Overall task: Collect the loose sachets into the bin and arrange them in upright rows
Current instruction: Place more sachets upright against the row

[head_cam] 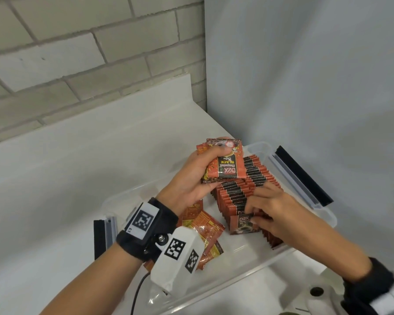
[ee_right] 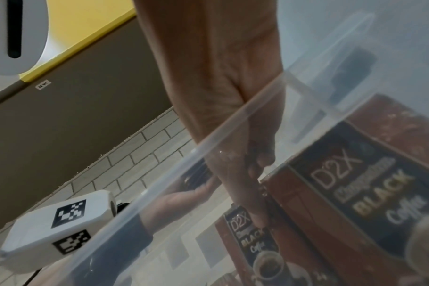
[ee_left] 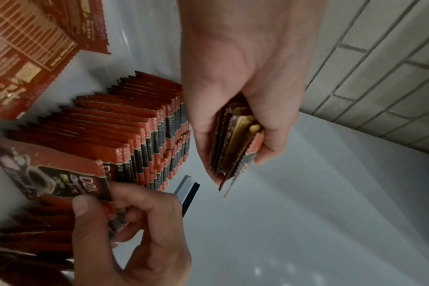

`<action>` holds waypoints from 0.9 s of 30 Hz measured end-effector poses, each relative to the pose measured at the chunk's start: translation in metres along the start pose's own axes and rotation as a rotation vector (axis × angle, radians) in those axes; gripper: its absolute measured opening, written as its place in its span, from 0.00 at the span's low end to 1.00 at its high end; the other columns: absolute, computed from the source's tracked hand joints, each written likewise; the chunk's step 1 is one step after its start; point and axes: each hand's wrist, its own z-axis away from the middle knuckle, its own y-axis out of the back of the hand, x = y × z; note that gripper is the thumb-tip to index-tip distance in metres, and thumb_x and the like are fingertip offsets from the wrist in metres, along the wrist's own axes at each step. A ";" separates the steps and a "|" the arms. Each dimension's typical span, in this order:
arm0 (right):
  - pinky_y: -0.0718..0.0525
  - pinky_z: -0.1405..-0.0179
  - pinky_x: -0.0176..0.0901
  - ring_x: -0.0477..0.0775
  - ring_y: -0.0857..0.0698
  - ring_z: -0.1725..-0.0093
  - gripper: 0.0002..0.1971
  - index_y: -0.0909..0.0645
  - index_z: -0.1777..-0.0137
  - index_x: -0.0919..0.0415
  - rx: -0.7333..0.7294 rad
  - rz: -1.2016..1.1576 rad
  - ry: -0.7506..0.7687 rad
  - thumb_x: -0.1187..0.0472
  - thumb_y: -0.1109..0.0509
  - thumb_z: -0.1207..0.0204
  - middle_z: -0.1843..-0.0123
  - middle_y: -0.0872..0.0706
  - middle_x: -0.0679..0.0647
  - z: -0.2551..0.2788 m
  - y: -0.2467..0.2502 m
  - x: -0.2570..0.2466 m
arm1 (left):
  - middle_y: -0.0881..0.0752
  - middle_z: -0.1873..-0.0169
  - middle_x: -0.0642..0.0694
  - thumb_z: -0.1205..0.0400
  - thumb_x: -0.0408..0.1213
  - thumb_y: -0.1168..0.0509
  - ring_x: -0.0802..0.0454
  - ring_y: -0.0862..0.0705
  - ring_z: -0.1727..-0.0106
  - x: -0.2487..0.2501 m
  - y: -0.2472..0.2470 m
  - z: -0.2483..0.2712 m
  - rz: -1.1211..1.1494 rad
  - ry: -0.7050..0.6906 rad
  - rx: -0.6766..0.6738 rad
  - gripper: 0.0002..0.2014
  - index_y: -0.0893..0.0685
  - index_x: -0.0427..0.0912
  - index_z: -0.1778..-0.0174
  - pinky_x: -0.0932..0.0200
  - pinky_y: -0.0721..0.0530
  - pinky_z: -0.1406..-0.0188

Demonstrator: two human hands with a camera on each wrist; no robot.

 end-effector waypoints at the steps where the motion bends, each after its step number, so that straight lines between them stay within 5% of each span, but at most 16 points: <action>1: 0.22 0.60 0.33 0.51 0.15 0.63 0.18 0.15 0.66 0.55 0.000 -0.010 -0.003 0.69 0.12 0.51 0.64 0.14 0.48 0.000 0.000 0.000 | 0.10 0.54 0.40 0.30 0.37 0.31 0.50 0.10 0.55 0.000 0.000 0.000 0.002 -0.002 0.000 0.20 0.20 0.38 0.42 0.57 0.11 0.55; 4: 0.32 0.53 0.23 0.46 0.19 0.60 0.16 0.15 0.64 0.56 -0.023 -0.084 -0.047 0.69 0.13 0.47 0.62 0.14 0.47 0.002 0.000 0.003 | 0.10 0.54 0.40 0.30 0.36 0.31 0.50 0.10 0.55 0.001 0.000 0.000 0.016 -0.007 0.008 0.19 0.19 0.38 0.43 0.56 0.11 0.53; 11: 0.31 0.53 0.17 0.32 0.24 0.52 0.09 0.15 0.53 0.51 -0.102 -0.228 -0.234 0.61 0.20 0.31 0.56 0.22 0.34 0.004 0.004 0.005 | 0.10 0.55 0.40 0.31 0.36 0.29 0.47 0.10 0.54 -0.002 0.001 -0.001 0.024 0.018 0.005 0.19 0.18 0.39 0.44 0.47 0.10 0.52; 13: 0.29 0.55 0.19 0.30 0.24 0.49 0.10 0.16 0.53 0.49 -0.088 -0.275 -0.291 0.57 0.19 0.32 0.57 0.21 0.35 0.004 0.008 0.002 | 0.10 0.55 0.40 0.31 0.36 0.29 0.47 0.10 0.54 -0.003 0.000 0.000 0.009 0.016 -0.003 0.20 0.18 0.39 0.42 0.49 0.10 0.54; 18: 0.20 0.61 0.29 0.40 0.17 0.63 0.20 0.16 0.52 0.50 0.130 -0.714 -0.512 0.42 0.23 0.42 0.62 0.12 0.48 0.000 0.023 -0.006 | 0.12 0.48 0.37 0.26 0.31 0.31 0.43 0.11 0.48 -0.004 -0.001 0.000 -0.002 -0.030 -0.068 0.18 0.19 0.38 0.39 0.51 0.12 0.48; 22: 0.14 0.53 0.41 0.52 0.11 0.57 0.15 0.15 0.54 0.58 0.202 -0.957 -0.590 0.50 0.24 0.38 0.61 0.10 0.53 -0.004 0.023 -0.008 | 0.14 0.48 0.36 0.26 0.26 0.31 0.42 0.12 0.48 -0.007 -0.003 0.000 0.006 -0.051 -0.113 0.18 0.19 0.38 0.40 0.51 0.12 0.51; 27: 0.20 0.66 0.27 0.44 0.14 0.67 0.10 0.17 0.58 0.65 0.328 -1.087 -0.619 0.59 0.25 0.33 0.66 0.11 0.55 -0.004 0.024 -0.008 | 0.17 0.41 0.33 0.23 0.23 0.33 0.38 0.14 0.43 -0.009 -0.002 -0.001 -0.045 -0.066 -0.099 0.26 0.28 0.36 0.28 0.49 0.13 0.50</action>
